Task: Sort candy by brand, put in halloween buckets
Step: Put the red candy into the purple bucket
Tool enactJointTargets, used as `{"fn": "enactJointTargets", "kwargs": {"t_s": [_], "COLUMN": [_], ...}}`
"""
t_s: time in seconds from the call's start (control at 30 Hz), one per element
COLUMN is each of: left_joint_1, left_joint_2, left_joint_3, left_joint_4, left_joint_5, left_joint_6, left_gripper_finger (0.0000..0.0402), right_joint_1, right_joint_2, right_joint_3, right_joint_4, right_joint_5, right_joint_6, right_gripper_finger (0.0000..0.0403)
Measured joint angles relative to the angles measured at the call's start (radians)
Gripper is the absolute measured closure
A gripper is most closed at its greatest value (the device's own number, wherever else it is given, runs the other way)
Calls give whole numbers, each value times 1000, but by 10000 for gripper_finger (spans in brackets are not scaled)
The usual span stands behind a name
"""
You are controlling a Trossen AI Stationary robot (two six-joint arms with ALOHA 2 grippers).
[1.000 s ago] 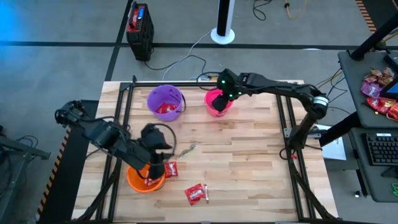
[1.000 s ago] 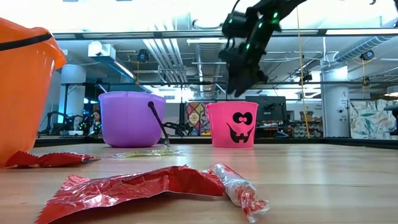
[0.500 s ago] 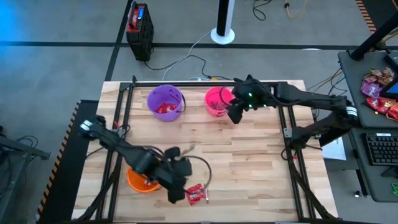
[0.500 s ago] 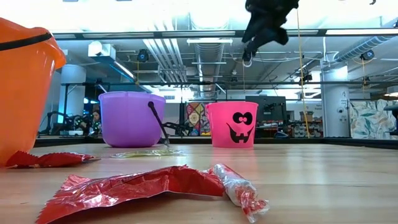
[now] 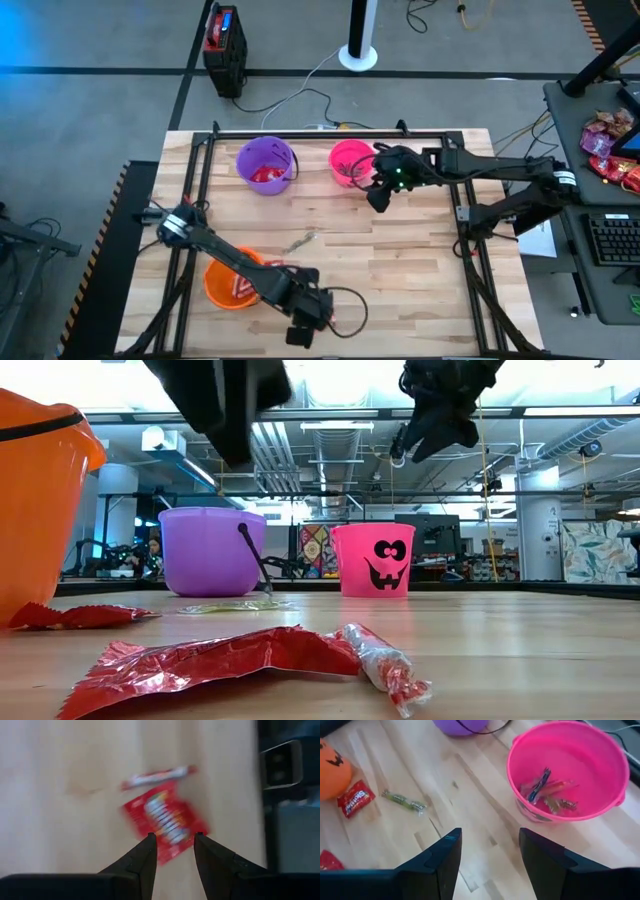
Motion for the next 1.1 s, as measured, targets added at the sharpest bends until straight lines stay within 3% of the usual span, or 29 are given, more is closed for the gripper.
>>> {"fn": "enactJointTargets", "kwargs": {"t_s": [0.13, 0.37, 0.63, 0.87, 1.1], "left_joint_1": [0, 7, 30, 27, 21], "left_joint_2": [58, 80, 83, 79, 80], "left_joint_3": [0, -6, -134, -138, -157], "left_joint_4": [100, 181, 330, 301, 329], "left_joint_5": [35, 10, 55, 52, 15], "left_joint_6": [3, 14, -42, -55, -39], "left_gripper_finger": [288, 288, 288, 281, 244], "right_joint_1": [-1, 5, 21, 25, 25], "right_joint_2": [0, 0, -1, -1, -2], "right_joint_3": [-32, -64, -64, -59, -59], "right_joint_4": [5, 6, 6, 8, 11], "right_joint_5": [-7, -10, -12, -9, -7], "right_joint_6": [12, 14, 11, 10, 7], "right_gripper_finger": [211, 211, 211, 211, 211]}}
